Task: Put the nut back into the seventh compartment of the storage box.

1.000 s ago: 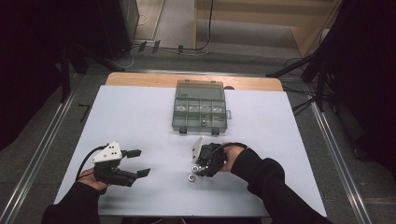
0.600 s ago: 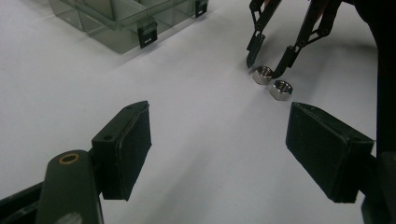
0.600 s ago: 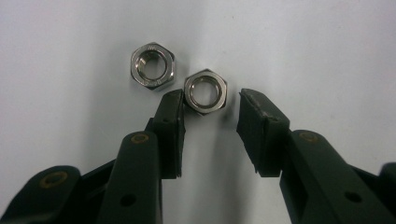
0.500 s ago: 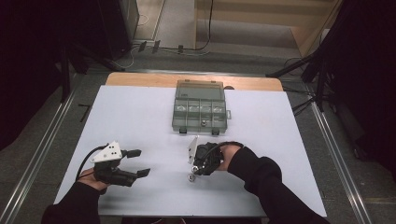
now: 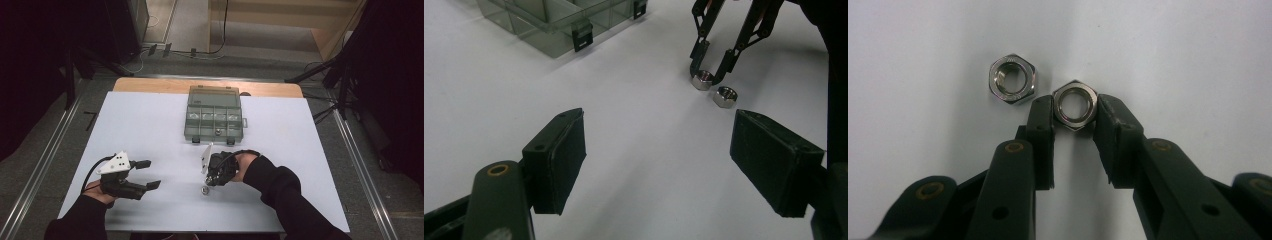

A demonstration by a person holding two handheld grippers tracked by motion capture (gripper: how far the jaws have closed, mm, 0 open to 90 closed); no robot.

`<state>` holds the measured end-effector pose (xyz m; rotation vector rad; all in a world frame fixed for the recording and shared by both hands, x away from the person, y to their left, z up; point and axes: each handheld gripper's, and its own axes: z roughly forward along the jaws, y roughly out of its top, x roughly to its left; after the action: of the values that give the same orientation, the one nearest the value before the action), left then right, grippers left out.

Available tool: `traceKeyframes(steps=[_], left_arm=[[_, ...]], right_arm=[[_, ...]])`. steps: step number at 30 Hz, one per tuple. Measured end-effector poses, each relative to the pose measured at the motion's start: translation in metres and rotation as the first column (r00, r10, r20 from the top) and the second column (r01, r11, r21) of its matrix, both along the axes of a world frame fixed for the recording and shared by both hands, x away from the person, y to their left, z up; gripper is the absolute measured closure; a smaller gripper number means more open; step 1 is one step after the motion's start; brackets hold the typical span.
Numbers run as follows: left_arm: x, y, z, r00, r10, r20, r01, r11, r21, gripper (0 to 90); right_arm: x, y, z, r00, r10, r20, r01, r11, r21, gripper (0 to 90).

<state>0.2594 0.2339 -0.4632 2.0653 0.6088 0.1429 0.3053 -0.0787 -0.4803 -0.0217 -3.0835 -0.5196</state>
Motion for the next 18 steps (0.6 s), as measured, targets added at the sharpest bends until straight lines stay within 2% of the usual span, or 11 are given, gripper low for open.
traceKeyframes(steps=[1,2,7,9,10,11,13,15,16,18], left_arm=[[0.000,0.000,0.000,1.0000,-0.002,0.001,0.002,1.0000,0.001,22.7],[0.000,0.000,0.000,1.0000,0.000,0.000,0.000,1.0000,0.000,22.6],[0.000,0.000,0.000,1.0000,0.001,0.001,-0.001,1.0000,-0.003,22.7],[0.000,0.000,0.000,1.0000,0.000,0.001,0.000,1.0000,-0.002,22.6],[0.000,0.000,0.000,1.0000,0.000,0.000,0.000,1.0000,0.001,22.7],[0.000,0.000,0.000,1.0000,0.000,0.000,0.000,1.0000,0.000,22.6],[0.000,0.000,0.000,1.0000,-0.001,0.000,0.001,1.0000,0.000,22.7],[0.000,0.000,0.000,1.0000,-0.002,-0.001,0.002,1.0000,0.001,22.7],[0.000,-0.001,-0.001,1.0000,-0.003,0.002,0.003,1.0000,-0.001,22.7],[0.000,-0.001,-0.001,1.0000,-0.004,0.001,0.004,1.0000,0.000,22.7]], right_arm=[[0.001,0.000,0.000,0.9999,-0.006,0.011,0.006,1.000,0.002,71.4],[0.000,-0.001,0.000,1.0000,-0.007,-0.007,0.007,1.000,-0.001,71.4],[0.000,-0.004,0.002,0.9996,-0.026,-0.014,0.026,1.000,0.005,71.4],[0.001,-0.005,0.004,0.9999,-0.015,-0.005,0.015,0.999,0.031,71.4],[0.001,-0.007,0.005,0.9996,-0.028,-0.003,0.029,0.999,0.034,71.4],[-0.001,-0.008,0.007,0.9992,-0.037,-0.018,0.037,0.999,0.039,71.4],[0.000,-0.010,0.008,0.9992,-0.036,-0.017,0.037,0.997,0.065,71.4],[-0.001,-0.012,0.010,0.9984,-0.054,-0.021,0.055,0.995,0.084,71.4],[-0.001,-0.015,0.012,0.9966,-0.080,-0.022,0.082,0.991,0.104,71.4],[-0.001,-0.016,0.012,0.9958,-0.087,-0.027,0.090,0.989,0.114,71.4]])
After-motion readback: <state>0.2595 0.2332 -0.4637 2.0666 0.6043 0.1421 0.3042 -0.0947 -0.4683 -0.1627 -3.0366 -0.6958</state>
